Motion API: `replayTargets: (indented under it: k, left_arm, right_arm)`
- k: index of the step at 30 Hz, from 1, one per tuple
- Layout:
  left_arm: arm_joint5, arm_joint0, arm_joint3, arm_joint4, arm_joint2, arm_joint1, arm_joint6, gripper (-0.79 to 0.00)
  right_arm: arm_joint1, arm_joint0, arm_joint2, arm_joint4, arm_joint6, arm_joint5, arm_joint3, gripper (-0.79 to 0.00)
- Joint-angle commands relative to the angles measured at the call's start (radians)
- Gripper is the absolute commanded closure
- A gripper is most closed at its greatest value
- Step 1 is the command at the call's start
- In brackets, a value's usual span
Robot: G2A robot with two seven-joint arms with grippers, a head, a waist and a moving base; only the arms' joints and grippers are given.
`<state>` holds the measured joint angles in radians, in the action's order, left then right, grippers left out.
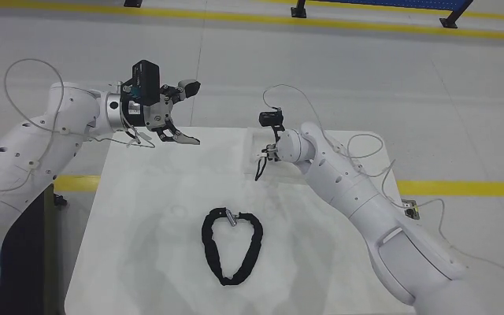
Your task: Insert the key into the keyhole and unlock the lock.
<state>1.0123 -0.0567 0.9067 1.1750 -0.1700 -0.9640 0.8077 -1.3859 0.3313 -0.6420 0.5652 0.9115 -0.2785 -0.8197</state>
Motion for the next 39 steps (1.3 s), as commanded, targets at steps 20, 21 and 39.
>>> replayTargets:
  k: [20, 21, 39]
  left_arm:
    - [0.000, 0.000, 0.000, 0.000, 0.000, 0.000, 0.000, -0.785]
    - [0.000, 0.000, 0.000, 0.000, 0.000, 0.000, 0.000, -0.785]
    - [0.000, 0.000, 0.000, 0.000, 0.000, 0.000, 0.000, -0.785]
  right_arm:
    - [-0.062, -0.038, 0.019, 0.051, -0.026, -0.019, 0.108, 0.000]
    - [-0.065, -0.040, 0.021, 0.060, -0.023, -0.025, 0.107, 0.000]
    - [-0.081, -0.094, 0.058, 0.242, 0.186, -0.032, 0.051, 0.000]
